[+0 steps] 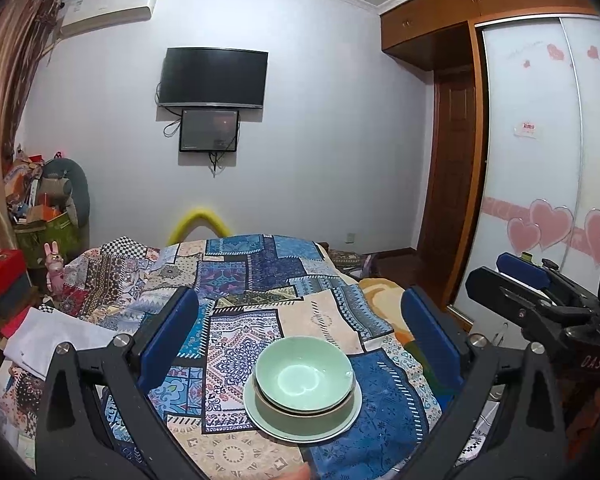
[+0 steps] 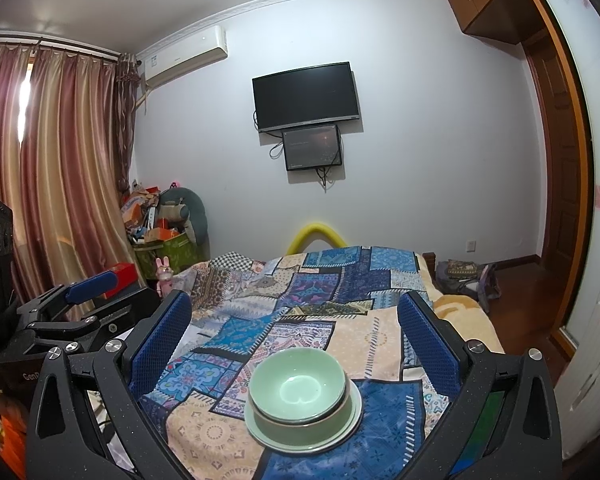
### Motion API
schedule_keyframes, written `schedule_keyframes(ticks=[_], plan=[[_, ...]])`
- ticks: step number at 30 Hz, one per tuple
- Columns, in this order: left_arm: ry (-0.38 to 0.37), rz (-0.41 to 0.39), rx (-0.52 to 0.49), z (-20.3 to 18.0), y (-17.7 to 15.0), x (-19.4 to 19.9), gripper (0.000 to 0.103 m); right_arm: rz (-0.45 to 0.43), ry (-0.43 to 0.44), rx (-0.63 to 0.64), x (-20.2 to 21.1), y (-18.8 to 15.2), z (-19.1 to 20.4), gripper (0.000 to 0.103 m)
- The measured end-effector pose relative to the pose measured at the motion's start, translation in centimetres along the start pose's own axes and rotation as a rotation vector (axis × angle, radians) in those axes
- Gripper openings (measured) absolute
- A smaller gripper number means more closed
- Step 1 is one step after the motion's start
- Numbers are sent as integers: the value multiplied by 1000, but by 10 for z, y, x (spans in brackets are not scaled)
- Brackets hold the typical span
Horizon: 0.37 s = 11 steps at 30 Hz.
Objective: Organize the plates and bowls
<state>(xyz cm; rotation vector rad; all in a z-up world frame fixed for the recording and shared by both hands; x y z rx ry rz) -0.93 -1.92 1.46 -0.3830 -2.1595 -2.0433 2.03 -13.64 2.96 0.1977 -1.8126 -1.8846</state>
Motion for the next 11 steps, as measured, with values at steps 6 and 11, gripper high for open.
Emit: schedule_keyframes(ticks=[6, 11], plan=[[-1, 1, 17, 0, -1, 1, 103, 2, 1, -1, 0, -1, 0, 103], [3, 3, 19, 0, -2, 0, 103, 5, 2, 0, 0, -1, 1, 103]])
Point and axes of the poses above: each gripper's, at about its wrist camera, not at the fingertips, and x roughly against the way its jaws point, z to its left, y to its top, the point moved 3 cm from there along -x, roughly the way its jaws point, and after that the axes turned 1 degree about z, right-handed, at the moved point
